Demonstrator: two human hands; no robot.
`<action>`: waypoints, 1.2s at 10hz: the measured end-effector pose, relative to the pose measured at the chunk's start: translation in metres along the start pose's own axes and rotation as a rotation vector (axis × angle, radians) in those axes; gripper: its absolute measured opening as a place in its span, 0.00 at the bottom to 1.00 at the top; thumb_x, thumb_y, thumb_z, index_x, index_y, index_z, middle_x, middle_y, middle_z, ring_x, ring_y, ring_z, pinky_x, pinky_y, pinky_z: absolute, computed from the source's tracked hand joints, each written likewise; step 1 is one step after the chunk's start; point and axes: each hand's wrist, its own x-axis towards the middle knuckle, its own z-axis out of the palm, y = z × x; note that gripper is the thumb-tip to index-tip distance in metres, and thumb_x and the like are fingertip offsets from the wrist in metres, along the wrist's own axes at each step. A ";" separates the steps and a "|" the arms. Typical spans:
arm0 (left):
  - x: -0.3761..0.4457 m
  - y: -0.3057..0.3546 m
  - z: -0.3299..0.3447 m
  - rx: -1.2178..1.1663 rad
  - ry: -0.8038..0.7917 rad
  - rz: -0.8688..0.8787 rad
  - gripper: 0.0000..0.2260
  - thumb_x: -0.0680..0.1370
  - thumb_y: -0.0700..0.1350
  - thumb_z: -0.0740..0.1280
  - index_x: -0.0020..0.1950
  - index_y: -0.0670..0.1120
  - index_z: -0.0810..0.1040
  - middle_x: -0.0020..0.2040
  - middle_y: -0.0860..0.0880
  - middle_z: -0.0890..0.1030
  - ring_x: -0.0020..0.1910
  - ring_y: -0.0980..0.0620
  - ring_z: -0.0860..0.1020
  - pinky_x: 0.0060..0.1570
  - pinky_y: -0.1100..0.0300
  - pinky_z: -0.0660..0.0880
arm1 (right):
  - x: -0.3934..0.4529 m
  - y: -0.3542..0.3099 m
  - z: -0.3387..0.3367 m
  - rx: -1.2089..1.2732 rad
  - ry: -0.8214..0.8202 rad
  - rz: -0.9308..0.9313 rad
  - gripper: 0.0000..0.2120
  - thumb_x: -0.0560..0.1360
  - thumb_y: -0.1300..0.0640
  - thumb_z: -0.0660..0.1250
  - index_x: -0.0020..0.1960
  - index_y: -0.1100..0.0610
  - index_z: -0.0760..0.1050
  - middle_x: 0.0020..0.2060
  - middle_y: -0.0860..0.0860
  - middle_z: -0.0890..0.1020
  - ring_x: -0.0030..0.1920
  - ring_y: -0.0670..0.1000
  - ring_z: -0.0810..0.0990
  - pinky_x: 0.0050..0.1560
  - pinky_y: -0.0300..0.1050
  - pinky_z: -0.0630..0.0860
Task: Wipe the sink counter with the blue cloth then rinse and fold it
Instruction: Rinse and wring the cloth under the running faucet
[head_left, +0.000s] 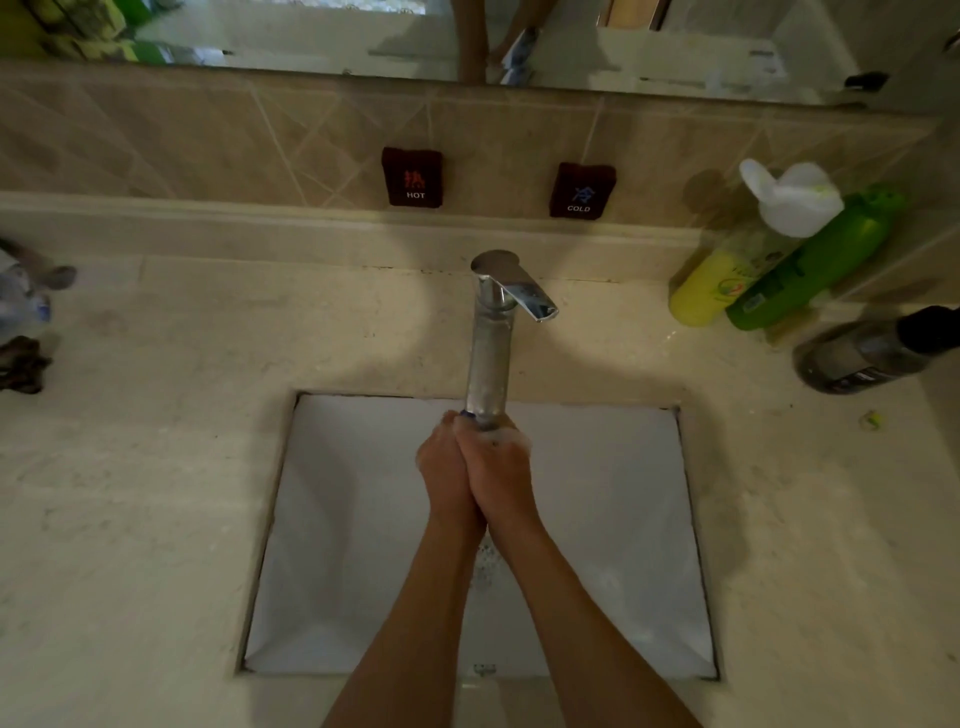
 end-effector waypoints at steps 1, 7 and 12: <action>0.001 0.002 -0.002 -0.060 -0.020 -0.159 0.07 0.77 0.44 0.70 0.50 0.40 0.81 0.43 0.42 0.83 0.40 0.44 0.82 0.41 0.51 0.79 | 0.002 -0.005 0.005 -0.007 0.089 0.041 0.15 0.73 0.42 0.67 0.37 0.53 0.78 0.34 0.53 0.83 0.38 0.55 0.85 0.40 0.54 0.82; 0.003 0.013 -0.005 -0.322 0.059 -0.129 0.12 0.80 0.46 0.59 0.50 0.40 0.79 0.44 0.45 0.81 0.40 0.50 0.79 0.40 0.54 0.77 | -0.008 0.006 0.001 0.305 0.027 0.132 0.09 0.76 0.54 0.67 0.53 0.54 0.82 0.47 0.55 0.86 0.50 0.55 0.85 0.52 0.52 0.82; -0.011 0.008 -0.009 -0.254 0.150 -0.127 0.08 0.79 0.45 0.66 0.43 0.43 0.79 0.39 0.46 0.82 0.39 0.50 0.81 0.41 0.54 0.80 | 0.009 -0.001 -0.010 0.879 -0.052 0.463 0.11 0.76 0.56 0.64 0.51 0.62 0.78 0.42 0.60 0.81 0.44 0.58 0.82 0.47 0.51 0.79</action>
